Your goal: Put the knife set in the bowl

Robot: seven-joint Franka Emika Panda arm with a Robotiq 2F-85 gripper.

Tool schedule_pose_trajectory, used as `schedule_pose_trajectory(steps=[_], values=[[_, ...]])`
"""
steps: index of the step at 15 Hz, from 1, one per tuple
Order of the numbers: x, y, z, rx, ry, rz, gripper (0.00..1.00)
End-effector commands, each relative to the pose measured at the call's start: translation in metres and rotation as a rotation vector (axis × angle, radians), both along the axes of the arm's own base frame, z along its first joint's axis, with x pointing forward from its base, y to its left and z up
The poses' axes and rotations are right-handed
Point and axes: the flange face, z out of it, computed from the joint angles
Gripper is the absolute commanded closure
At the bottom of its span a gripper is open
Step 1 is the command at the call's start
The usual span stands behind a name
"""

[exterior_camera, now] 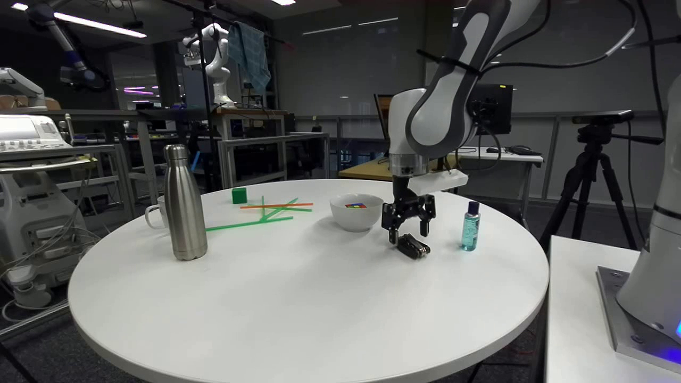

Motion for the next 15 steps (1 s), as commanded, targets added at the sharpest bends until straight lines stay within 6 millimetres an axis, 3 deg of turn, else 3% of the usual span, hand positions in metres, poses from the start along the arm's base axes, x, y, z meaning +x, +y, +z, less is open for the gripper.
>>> schedule_pose_trajectory(steps=[1,2,3,4,11,15], values=[[0.0054,0.0052,-0.0044,0.003,0.007,-0.013,0.00],[0.0052,0.0057,-0.0054,0.003,0.009,-0.011,0.00],[0.0050,0.0061,-0.0063,0.003,0.010,-0.011,0.07],[0.0048,0.0067,-0.0074,0.004,0.011,-0.010,0.28],[0.0061,0.0073,-0.0099,-0.002,0.014,-0.010,0.80],[0.0062,0.0077,-0.0059,-0.018,0.010,-0.024,0.80]])
